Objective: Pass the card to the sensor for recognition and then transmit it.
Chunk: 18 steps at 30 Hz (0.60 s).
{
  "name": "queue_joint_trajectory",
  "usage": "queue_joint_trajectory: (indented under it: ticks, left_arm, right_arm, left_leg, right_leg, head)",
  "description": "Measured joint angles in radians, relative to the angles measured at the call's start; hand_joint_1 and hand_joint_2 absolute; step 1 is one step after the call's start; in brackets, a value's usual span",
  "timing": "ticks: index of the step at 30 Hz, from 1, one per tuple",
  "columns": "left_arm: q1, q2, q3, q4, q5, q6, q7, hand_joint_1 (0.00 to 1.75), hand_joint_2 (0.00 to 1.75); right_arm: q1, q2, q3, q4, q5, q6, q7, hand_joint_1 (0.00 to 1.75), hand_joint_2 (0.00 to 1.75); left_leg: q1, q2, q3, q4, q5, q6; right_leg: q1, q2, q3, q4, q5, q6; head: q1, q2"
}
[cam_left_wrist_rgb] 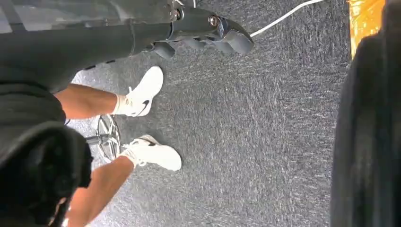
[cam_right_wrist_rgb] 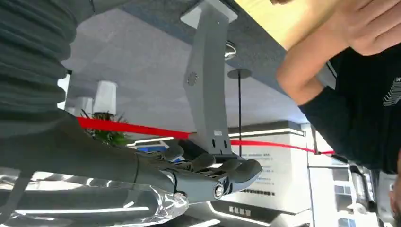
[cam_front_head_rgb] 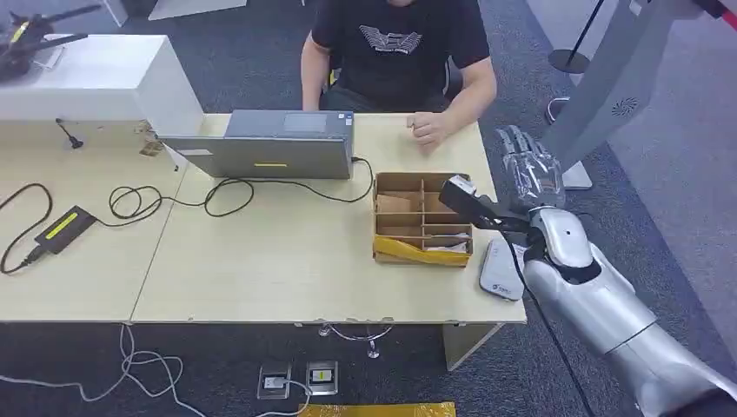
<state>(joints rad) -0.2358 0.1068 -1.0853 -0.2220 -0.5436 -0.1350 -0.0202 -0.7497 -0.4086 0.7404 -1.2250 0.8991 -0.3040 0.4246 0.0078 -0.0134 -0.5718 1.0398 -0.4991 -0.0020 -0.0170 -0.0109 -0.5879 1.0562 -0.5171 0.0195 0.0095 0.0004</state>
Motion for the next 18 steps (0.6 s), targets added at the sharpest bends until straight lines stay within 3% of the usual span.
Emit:
queue_joint_trajectory:
  ticks: [12,18]
  left_arm:
    - [0.033,0.013,0.0,0.0,0.014,0.014,0.003,0.0,0.0]
    - [0.045,0.013,0.0,0.0,0.009,0.016,0.002,0.0,0.0]
  right_arm:
    - [0.126,-0.119,-0.018,-0.268,-0.096,0.138,0.09,0.0,1.75]
    - [0.158,-0.145,0.012,-0.325,-0.1,0.141,0.114,0.0,1.75]
  left_leg:
    - [0.0,0.001,0.0,0.0,0.0,0.0]
    - [0.0,0.0,0.0,0.0,0.0,0.0]
  right_leg:
    - [0.0,0.001,0.0,0.0,0.0,0.0]
    - [0.0,0.0,0.0,0.0,0.0,0.0]
  head:
    - [-0.001,0.0]
    - [0.0,0.0]
